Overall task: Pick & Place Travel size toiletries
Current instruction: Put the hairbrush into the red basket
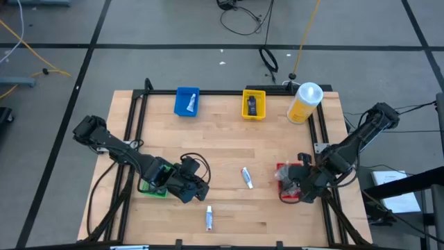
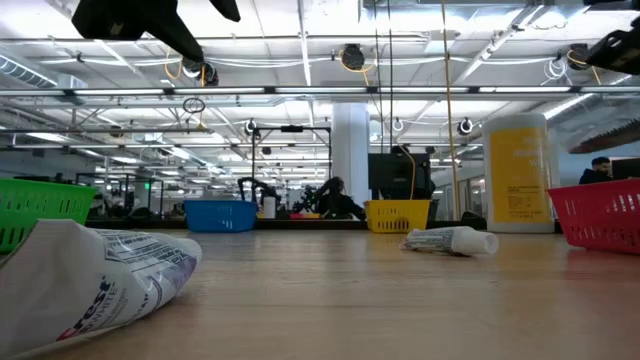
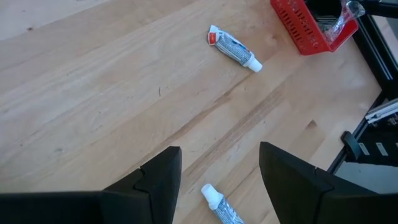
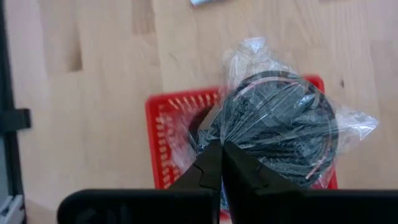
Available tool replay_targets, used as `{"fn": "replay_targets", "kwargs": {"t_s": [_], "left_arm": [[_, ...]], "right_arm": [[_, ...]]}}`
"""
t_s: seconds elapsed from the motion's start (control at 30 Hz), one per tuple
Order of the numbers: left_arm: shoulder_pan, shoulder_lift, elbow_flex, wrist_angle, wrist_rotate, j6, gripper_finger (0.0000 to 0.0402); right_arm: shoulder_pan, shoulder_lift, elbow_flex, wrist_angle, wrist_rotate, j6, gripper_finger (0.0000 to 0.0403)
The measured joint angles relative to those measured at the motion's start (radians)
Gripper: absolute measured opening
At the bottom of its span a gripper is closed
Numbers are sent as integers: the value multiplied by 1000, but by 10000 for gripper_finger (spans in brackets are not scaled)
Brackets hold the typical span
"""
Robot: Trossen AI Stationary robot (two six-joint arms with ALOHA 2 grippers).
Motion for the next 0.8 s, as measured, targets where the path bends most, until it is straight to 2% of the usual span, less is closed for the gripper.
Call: {"fn": "replay_targets", "kwargs": {"t_s": [0.3, 0.47, 0.8], "left_arm": [[31, 0, 0, 0, 0, 6, 214], [48, 0, 0, 8, 1, 32, 214], [52, 0, 0, 131, 17, 126, 214]], "right_arm": [[21, 22, 1, -37, -34, 125, 0], [19, 98, 1, -34, -56, 135, 0], [19, 220, 1, 33, -74, 159, 0]]}}
